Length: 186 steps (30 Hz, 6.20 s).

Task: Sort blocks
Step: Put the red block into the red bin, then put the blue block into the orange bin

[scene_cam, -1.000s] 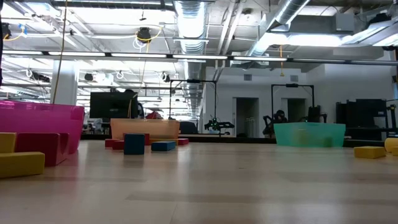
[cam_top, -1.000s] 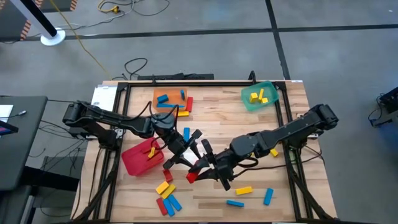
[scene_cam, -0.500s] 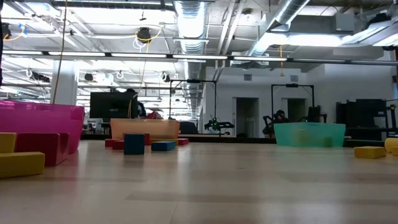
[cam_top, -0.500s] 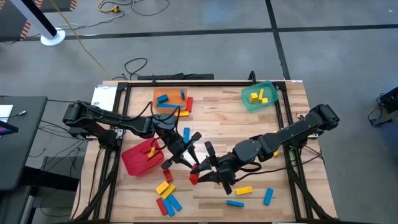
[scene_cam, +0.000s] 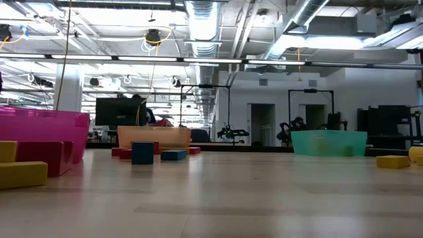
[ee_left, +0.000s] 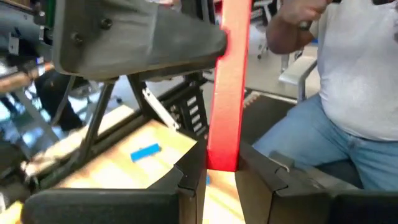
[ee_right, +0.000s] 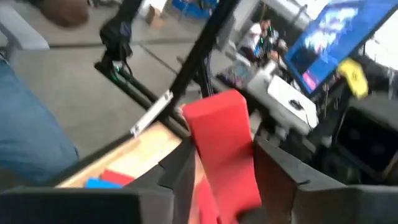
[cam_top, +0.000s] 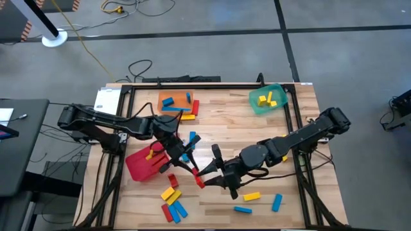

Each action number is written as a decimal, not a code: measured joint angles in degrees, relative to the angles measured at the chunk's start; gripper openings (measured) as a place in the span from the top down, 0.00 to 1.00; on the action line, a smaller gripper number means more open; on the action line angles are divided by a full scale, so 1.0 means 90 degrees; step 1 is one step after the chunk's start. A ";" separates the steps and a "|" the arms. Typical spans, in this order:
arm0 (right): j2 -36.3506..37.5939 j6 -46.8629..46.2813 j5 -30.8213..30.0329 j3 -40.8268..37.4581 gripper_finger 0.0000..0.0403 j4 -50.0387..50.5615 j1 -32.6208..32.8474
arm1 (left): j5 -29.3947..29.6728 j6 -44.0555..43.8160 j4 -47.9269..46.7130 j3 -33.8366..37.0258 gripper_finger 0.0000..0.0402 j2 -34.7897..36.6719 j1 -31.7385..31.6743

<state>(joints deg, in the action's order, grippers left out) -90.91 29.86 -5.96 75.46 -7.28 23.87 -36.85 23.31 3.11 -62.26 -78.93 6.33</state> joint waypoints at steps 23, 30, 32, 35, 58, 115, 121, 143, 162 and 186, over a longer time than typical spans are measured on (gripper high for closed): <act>0.0019 -0.1406 -0.1194 -0.0019 0.45 0.1833 0.0079 | 0.3489 -0.1109 -0.6177 -0.0012 0.85 0.1187 0.0739; 0.0019 -0.2042 -0.1194 -0.0019 0.45 0.2663 0.0187 | 0.4413 -0.2742 -0.8198 -0.0012 0.85 0.1462 0.1292; 0.0019 -0.2249 -0.1194 -0.0019 0.45 0.2879 0.0235 | 0.4739 -0.3310 -0.8801 -0.0012 0.85 0.1531 0.1471; 0.0022 -0.2555 -0.1194 -0.0019 0.45 0.3189 0.0272 | 0.5114 -0.4124 -0.9538 -0.0011 0.85 0.1548 0.1755; 0.0024 -0.3128 -0.1192 -0.0014 0.45 0.3132 0.0358 | 0.5768 -0.3147 -0.9649 0.0819 0.85 -0.1093 0.2401; -0.0659 -0.5346 -0.0238 -0.0116 0.45 0.3594 0.1101 | 0.5345 -0.3269 -0.5170 0.0511 0.54 0.0929 0.3030; -0.0903 -0.6144 -0.0190 -0.0114 0.45 0.3635 0.1586 | 0.4943 -0.3770 -0.4449 0.0699 0.54 0.0343 0.3304; -0.0986 -0.7423 -0.0820 -0.0109 0.45 0.3817 0.2419 | 0.4846 -0.5885 -0.3584 0.0699 0.54 -0.1142 0.4007; -0.2224 -0.9237 -0.0643 -0.0192 0.45 0.4872 0.3100 | 0.5679 -0.4398 -0.1957 0.0699 0.54 -0.1142 0.3839; -0.2217 -0.7860 -0.1342 0.0062 0.91 0.4578 0.2615 | 0.6293 -0.2761 -0.0448 0.0699 0.54 -0.1142 0.2932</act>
<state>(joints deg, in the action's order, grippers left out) -110.87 -40.88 -18.04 76.02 33.92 47.41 19.78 -1.55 -0.92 -55.96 -89.21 32.72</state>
